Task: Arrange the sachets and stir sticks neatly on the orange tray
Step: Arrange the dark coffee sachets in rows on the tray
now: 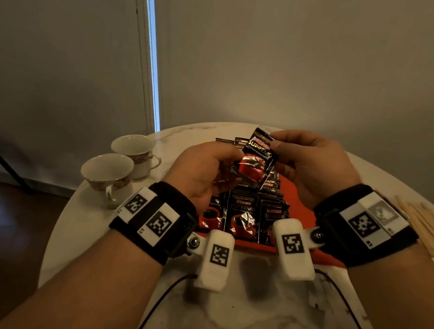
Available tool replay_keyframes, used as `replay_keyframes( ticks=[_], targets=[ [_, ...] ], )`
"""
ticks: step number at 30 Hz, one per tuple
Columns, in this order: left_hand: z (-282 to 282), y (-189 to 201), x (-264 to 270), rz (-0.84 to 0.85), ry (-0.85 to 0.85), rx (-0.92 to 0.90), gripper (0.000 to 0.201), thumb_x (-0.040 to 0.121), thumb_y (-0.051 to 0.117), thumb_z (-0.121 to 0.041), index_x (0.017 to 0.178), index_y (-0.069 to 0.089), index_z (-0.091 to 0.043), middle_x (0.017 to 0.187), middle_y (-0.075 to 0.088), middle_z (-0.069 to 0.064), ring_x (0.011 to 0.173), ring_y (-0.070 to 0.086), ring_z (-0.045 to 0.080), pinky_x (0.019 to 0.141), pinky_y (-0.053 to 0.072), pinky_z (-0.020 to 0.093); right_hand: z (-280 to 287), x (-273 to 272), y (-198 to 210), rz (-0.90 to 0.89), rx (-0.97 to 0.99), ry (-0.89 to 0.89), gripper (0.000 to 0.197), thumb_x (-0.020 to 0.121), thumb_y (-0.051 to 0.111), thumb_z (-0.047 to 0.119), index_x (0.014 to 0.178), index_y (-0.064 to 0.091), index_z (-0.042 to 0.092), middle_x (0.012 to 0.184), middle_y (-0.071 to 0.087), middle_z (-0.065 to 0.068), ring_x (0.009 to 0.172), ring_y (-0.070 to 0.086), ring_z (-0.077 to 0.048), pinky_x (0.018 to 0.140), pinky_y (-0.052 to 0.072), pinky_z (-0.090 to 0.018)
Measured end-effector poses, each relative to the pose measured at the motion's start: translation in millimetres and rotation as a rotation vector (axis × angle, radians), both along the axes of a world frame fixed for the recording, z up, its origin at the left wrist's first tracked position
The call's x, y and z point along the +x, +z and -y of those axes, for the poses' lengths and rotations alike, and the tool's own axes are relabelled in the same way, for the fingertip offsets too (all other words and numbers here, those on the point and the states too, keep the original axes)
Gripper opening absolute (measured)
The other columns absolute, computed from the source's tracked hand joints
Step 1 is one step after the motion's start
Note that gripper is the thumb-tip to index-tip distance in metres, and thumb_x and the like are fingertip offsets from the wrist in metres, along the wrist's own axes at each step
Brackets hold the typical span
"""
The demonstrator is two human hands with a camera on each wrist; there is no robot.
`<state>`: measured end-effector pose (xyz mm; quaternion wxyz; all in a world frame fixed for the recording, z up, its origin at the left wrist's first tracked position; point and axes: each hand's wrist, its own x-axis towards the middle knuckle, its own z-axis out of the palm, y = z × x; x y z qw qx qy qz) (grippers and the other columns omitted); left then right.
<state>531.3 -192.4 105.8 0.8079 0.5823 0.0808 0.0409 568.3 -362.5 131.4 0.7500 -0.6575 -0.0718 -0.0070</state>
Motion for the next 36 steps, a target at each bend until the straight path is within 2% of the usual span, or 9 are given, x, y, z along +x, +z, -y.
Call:
replay_keyframes(
  ticks=[4,8,10,12,21,25,30,34,36],
  targets=[
    [-6,2,1,-0.023,0.052,-0.054,0.007,0.091,0.065,-0.013,0.084,0.065,-0.015,0.07,0.061,-0.001,0.064,0.058,0.015,0.069,0.052,0.036,5,-1,0,0.034,-0.379,-0.026,0.009,0.088,0.073,0.001,0.089,0.075,0.01,0.076,0.071,0.0,0.052,0.059,0.0,0.048,0.045,-0.018],
    [-9,4,3,-0.06,0.111,-0.088,0.003,0.092,0.064,-0.013,0.089,0.066,-0.014,0.069,0.06,-0.002,0.061,0.057,0.012,0.066,0.052,0.032,3,-5,-11,0.008,-0.691,0.008,0.009,0.083,0.079,0.01,0.081,0.078,0.019,0.074,0.07,0.003,0.061,0.056,-0.01,0.051,0.045,-0.023],
    [-8,4,3,-0.068,0.122,-0.103,0.005,0.092,0.064,-0.012,0.088,0.066,-0.014,0.068,0.06,-0.002,0.062,0.057,0.013,0.065,0.052,0.032,0,-6,-14,-0.002,-0.769,0.016,0.007,0.081,0.081,0.013,0.081,0.079,0.02,0.082,0.074,0.001,0.075,0.063,-0.017,0.066,0.056,-0.034],
    [-8,3,3,-0.071,0.124,-0.11,0.005,0.092,0.064,-0.011,0.088,0.066,-0.014,0.068,0.06,-0.002,0.063,0.057,0.014,0.065,0.052,0.032,-2,-8,-15,-0.006,-0.828,0.029,0.004,0.082,0.082,0.017,0.082,0.078,0.019,0.084,0.074,0.001,0.082,0.066,-0.018,0.075,0.057,-0.036],
    [-9,3,5,-0.081,0.131,-0.125,0.004,0.091,0.064,-0.011,0.088,0.066,-0.013,0.07,0.06,-0.001,0.065,0.057,0.015,0.063,0.053,0.032,-10,-12,-19,-0.028,-0.966,0.086,0.003,0.086,0.08,0.02,0.087,0.077,0.023,0.087,0.073,0.009,0.083,0.068,-0.007,0.065,0.053,-0.021],
    [-9,3,4,-0.075,0.123,-0.119,0.006,0.091,0.063,-0.011,0.087,0.066,-0.013,0.071,0.06,0.0,0.066,0.057,0.015,0.064,0.053,0.033,-9,-14,-24,-0.011,-0.905,0.054,0.006,0.088,0.079,0.025,0.093,0.076,0.026,0.092,0.071,0.006,0.085,0.067,-0.01,0.064,0.053,-0.023],
    [-8,2,3,-0.073,0.091,-0.089,0.008,0.093,0.062,-0.011,0.087,0.066,-0.014,0.071,0.061,0.0,0.068,0.058,0.016,0.064,0.053,0.033,11,-17,-25,0.004,-0.514,-0.138,0.002,0.094,0.071,0.024,0.094,0.073,0.025,0.095,0.069,0.005,0.087,0.061,-0.01,0.065,0.043,-0.026],
    [-3,2,-1,-0.065,0.051,-0.025,0.005,0.094,0.062,-0.014,0.093,0.067,-0.013,0.079,0.066,0.003,0.075,0.064,0.019,0.066,0.055,0.034,27,-28,-39,-0.167,-0.248,-0.208,0.01,0.097,0.066,0.035,0.101,0.064,0.026,0.114,0.065,0.004,0.105,0.06,-0.017,0.078,0.045,-0.033],
    [2,4,-4,-0.056,0.025,0.004,0.006,0.095,0.063,-0.015,0.096,0.068,-0.012,0.083,0.068,0.004,0.077,0.066,0.02,0.069,0.056,0.035,31,-38,-45,-0.286,-0.09,-0.183,0.016,0.099,0.063,0.036,0.11,0.056,0.025,0.114,0.063,0.0,0.09,0.065,-0.015,0.066,0.052,-0.029]
  ],
)
